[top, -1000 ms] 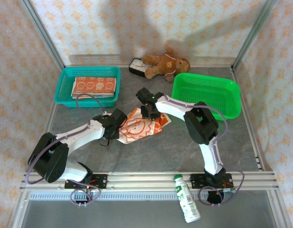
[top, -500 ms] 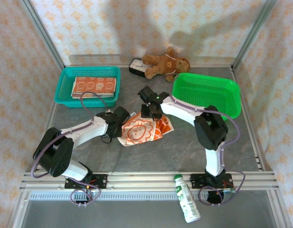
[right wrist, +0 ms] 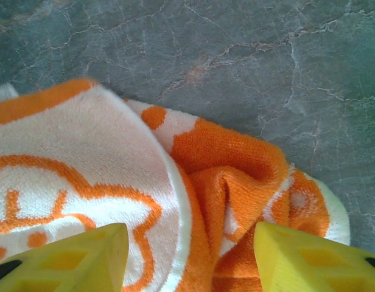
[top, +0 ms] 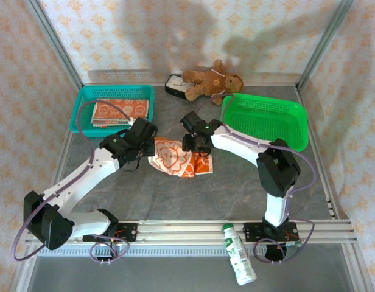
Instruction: Fold and stack the towels
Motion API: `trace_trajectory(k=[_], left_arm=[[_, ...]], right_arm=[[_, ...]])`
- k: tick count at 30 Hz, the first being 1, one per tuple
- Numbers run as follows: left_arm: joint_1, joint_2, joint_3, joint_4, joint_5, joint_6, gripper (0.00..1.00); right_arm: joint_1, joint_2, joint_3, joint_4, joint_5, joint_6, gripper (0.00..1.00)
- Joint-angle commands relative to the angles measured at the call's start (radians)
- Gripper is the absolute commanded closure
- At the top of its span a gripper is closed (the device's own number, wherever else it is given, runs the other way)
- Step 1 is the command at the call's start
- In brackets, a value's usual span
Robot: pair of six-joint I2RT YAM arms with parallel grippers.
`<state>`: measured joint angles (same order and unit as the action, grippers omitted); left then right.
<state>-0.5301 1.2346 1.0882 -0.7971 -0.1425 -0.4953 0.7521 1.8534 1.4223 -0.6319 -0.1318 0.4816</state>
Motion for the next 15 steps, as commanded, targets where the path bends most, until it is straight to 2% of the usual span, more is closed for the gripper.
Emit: trace_trajectory(k=[1, 3, 7, 13, 15], left_arm=[[0.004, -0.014, 0.022, -0.064, -0.033, 0.036, 1.00], [0.004, -0.028, 0.015, -0.056, -0.027, 0.041, 1.00], [0.004, -0.037, -0.005, -0.048, -0.017, 0.043, 1.00], [0.004, -0.036, -0.018, -0.045, -0.009, 0.026, 1.00], [0.003, -0.040, -0.020, -0.044, -0.008, 0.026, 1.00]], right_arm=[[0.003, -0.022, -0.034, 0.022, -0.007, 0.019, 0.42], [0.003, -0.013, -0.044, 0.051, -0.027, 0.016, 0.43], [0.004, 0.045, -0.006, 0.062, -0.117, 0.009, 0.53], [0.007, 0.088, -0.010, 0.033, -0.041, 0.036, 0.62], [0.006, 0.097, -0.008, 0.027, -0.033, 0.032, 0.70]])
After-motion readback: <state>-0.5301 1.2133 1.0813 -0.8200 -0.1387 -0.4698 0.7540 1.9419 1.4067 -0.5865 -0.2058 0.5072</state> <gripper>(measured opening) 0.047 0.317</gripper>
